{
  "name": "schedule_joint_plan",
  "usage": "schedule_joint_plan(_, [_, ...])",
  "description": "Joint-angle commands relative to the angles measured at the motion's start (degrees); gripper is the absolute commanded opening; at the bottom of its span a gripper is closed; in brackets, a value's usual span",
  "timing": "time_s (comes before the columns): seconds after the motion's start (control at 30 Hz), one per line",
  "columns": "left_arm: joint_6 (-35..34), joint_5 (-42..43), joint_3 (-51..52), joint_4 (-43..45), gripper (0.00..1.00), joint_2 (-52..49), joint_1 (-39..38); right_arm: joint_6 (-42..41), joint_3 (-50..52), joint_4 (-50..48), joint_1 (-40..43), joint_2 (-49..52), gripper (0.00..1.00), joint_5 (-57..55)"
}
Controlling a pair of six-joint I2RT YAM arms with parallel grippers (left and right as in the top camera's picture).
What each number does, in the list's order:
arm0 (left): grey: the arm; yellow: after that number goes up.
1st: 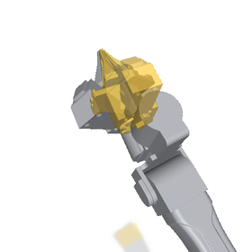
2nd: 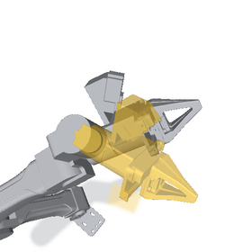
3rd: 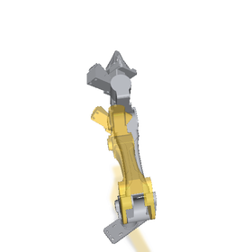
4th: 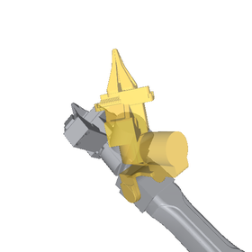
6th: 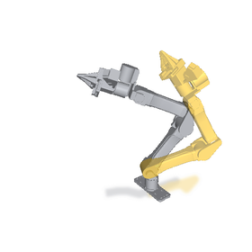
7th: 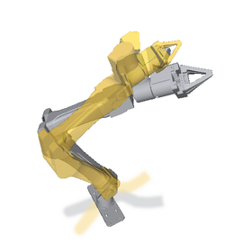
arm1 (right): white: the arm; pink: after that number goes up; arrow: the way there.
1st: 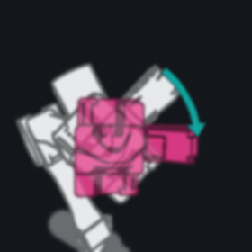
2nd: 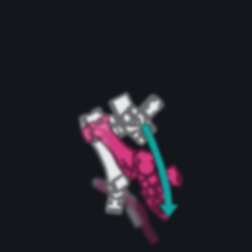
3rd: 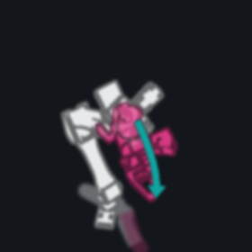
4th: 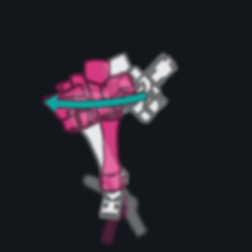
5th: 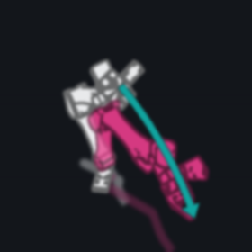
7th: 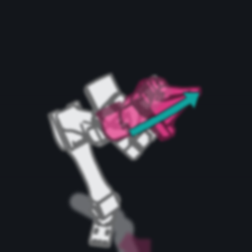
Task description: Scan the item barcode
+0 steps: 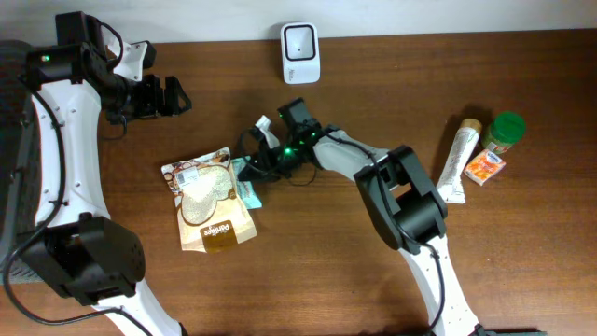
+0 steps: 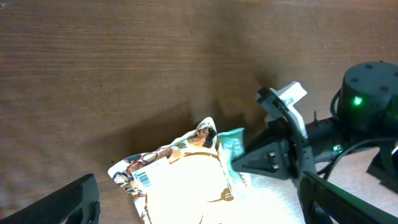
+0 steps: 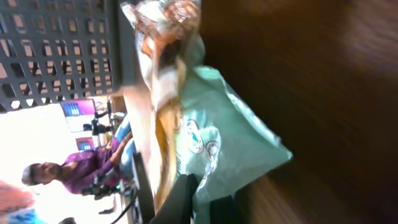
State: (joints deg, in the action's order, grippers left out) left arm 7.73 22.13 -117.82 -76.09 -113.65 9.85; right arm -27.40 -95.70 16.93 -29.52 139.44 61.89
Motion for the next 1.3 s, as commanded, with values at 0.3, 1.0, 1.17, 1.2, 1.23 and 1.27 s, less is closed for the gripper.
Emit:
schedule_joint_plan(0.3, [0.6,0.6,-0.3,-0.1,0.99,0.1,-0.1,34.1,0.0,34.0,14.5,-13.4,0.04,-5.8])
schedule_joint_plan(1.0, [0.5,0.6,-0.3,-0.1,0.99,0.1,-0.1,32.5,0.0,41.5,21.0,-13.3,0.3,-21.4])
schedule_joint_plan(1.17, [0.6,0.6,-0.3,-0.1,0.99,0.1,-0.1,34.9,0.0,43.3,25.0,-13.2,0.42,-22.1])
schedule_joint_plan(1.2, [0.6,0.6,-0.3,-0.1,0.99,0.1,-0.1,34.9,0.0,43.0,25.1,-13.0,0.44,-22.1])
schedule_joint_plan(1.23, [0.6,0.6,-0.3,-0.1,0.99,0.1,-0.1,34.9,0.0,42.5,25.1,-12.6,0.45,-22.1])
schedule_joint_plan(1.27, [0.5,0.7,-0.3,0.0,0.99,0.1,-0.1,34.9,0.0,42.2,25.0,-12.3,0.46,-22.1])
